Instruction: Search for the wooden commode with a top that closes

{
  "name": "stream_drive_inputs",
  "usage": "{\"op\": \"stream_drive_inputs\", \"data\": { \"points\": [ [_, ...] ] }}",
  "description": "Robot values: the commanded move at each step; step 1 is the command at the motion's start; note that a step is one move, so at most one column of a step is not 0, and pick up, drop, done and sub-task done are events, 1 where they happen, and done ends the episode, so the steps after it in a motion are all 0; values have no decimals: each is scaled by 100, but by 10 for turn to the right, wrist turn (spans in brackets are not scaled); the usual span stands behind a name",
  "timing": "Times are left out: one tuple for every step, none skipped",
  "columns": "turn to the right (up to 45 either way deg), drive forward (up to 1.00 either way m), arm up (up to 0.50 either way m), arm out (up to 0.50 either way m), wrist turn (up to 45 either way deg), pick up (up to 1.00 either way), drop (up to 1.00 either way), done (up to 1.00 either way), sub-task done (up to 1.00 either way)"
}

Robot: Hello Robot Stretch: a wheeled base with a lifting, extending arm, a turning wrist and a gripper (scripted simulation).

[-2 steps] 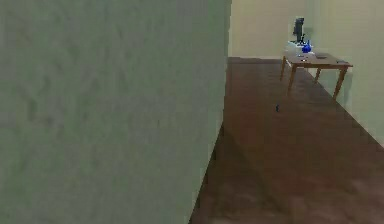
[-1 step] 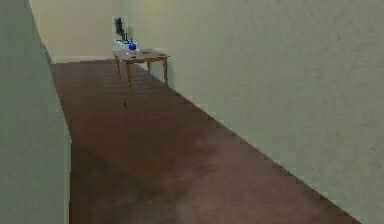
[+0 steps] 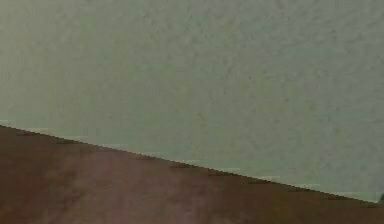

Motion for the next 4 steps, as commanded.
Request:
{"op": "stream_drive_inputs", "data": {
  "points": [
    [150,0,0,0,0,0,0,0,0],
    [0,15,0,0,0,0,0,0,0],
    [-450,0,0,0,0,0,0,0,0],
    [-420,0,0,0,0,0,0,0,0]
  ]
}}
